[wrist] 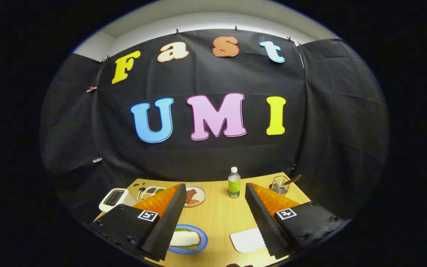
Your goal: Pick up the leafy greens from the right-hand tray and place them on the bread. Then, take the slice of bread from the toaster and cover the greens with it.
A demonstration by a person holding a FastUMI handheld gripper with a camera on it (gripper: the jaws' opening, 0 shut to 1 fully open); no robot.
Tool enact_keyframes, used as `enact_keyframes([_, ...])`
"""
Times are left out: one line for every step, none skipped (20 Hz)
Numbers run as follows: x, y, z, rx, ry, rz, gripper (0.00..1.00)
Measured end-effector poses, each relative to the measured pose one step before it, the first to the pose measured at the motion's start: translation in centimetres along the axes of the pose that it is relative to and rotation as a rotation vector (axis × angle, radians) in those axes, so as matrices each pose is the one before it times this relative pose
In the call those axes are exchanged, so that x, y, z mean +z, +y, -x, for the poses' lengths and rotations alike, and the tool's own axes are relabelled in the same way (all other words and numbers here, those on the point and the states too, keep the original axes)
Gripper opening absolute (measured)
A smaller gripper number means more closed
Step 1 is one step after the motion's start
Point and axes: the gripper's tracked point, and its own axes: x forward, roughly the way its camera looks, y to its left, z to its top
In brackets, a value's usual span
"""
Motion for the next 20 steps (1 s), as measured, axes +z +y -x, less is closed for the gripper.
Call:
enact_keyframes([0.016, 0.118, 0.485, 0.00860, 0.00139, -0.00834, 0.99])
enact_keyframes([0.278, -0.198, 0.338, -0.00093, -0.00206, 0.00054, 0.99])
enact_keyframes([0.374, -0.309, 0.404, -0.00299, -0.00508, 0.00737, 0.99])
enact_keyframes([0.334, -0.206, 0.214, -0.00432, -0.00748, 0.00946, 0.99])
enact_keyframes([0.102, -0.184, -0.089, -0.00381, -0.00499, 0.00932, 0.99])
enact_keyframes([-0.004, -0.037, -0.082, -0.00111, -0.00082, 0.00505, 0.99])
enact_keyframes([-0.015, 0.154, -0.278, 0.00136, 0.00420, -0.00099, 0.99])
enact_keyframes([-0.050, 0.287, -0.265, 0.00747, 0.00366, -0.00673, 0.99])
enact_keyframes([0.106, 0.349, -0.342, 0.01038, 0.00193, -0.00761, 0.99])
enact_keyframes([0.080, 0.348, -0.263, 0.00996, -0.00013, -0.00403, 0.99])
enact_keyframes([0.073, 0.328, -0.356, 0.00871, 0.00075, -0.00102, 0.99])
enact_keyframes([0.186, 0.446, -0.233, 0.01133, -0.00134, 0.00148, 0.99])
enact_keyframes([0.021, 0.529, -0.164, 0.01259, 0.00215, -0.00059, 0.99])
enact_keyframes([0.156, 0.677, -0.028, 0.01625, -0.00202, -0.00245, 0.99])
enact_keyframes([0.245, 0.472, -0.030, 0.01203, -0.00405, 0.00042, 0.99])
enact_keyframes([0.103, 0.353, -0.097, 0.00815, -0.00191, -0.00017, 0.99])
enact_keyframes([-0.058, 0.442, -0.009, 0.01154, 0.00218, -0.00116, 0.99])
enact_keyframes([-0.113, 0.454, -0.046, 0.01309, 0.00599, -0.00121, 0.99])
enact_keyframes([-0.107, 0.394, 0.013, 0.00928, 0.00356, 0.00140, 0.99])
enact_keyframes([-0.014, 0.181, -0.015, 0.00465, 0.00004, 0.00345, 0.99])
